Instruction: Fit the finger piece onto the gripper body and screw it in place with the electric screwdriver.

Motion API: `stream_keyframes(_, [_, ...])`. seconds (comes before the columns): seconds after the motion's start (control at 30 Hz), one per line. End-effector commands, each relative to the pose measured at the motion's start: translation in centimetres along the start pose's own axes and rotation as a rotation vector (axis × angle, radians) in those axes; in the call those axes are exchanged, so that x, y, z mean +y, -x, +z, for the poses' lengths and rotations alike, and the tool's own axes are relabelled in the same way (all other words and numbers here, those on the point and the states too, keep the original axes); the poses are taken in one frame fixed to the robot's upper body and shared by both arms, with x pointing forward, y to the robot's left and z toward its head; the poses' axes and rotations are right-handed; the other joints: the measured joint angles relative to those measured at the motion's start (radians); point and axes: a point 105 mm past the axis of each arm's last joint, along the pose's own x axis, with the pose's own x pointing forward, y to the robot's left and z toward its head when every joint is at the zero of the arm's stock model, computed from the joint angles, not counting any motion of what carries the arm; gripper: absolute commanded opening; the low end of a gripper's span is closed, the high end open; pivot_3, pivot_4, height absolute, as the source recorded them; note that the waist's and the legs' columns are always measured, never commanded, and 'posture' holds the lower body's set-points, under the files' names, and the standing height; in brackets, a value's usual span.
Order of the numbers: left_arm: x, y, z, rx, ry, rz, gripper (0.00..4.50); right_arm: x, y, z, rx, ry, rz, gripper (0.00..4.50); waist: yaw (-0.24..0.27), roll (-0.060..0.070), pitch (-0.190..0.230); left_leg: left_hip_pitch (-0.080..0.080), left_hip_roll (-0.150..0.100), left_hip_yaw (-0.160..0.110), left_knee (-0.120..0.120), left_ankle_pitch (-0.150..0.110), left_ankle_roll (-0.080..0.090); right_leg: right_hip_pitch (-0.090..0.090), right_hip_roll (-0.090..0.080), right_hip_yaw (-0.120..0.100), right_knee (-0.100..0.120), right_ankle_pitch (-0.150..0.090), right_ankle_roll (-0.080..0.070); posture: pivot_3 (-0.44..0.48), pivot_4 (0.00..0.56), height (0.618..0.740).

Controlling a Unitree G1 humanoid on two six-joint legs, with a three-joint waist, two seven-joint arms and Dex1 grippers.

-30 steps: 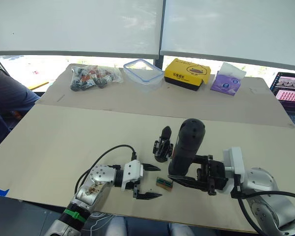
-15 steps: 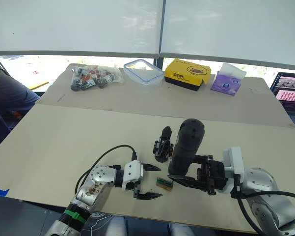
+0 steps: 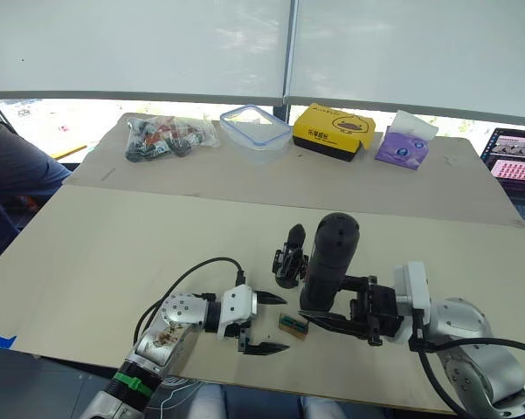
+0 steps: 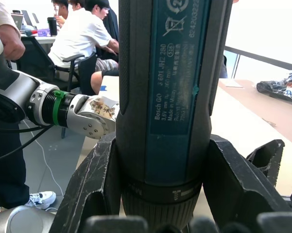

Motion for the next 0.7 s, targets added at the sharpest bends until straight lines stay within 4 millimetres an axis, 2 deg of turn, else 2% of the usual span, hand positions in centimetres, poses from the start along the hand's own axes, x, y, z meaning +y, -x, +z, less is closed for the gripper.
stream_keyframes(0.03, [-1.89, -1.03, -1.80, 0.039, 0.079, -0.062, 4.50, 0.21, -0.11, 1.15, -0.038, 0.055, 0.011, 1.93, 0.000, 0.000, 0.000, 0.000, 0.000, 0.000, 0.000, 0.000, 0.000, 0.000, 0.000, 0.000, 0.000, 0.000, 0.000, 0.000, 0.150, 0.740])
stream_keyframes(0.7, [-1.85, -0.98, -2.44, 0.051, 0.090, -0.042, 4.50, 0.08, -0.35, 1.08, -0.037, 0.052, 0.028, 1.93, 0.000, 0.000, 0.000, 0.000, 0.000, 0.000, 0.000, -0.001, -0.001, 0.001, 0.000, 0.000, -0.002, 0.000, 0.000, 0.000, 0.150, 0.740])
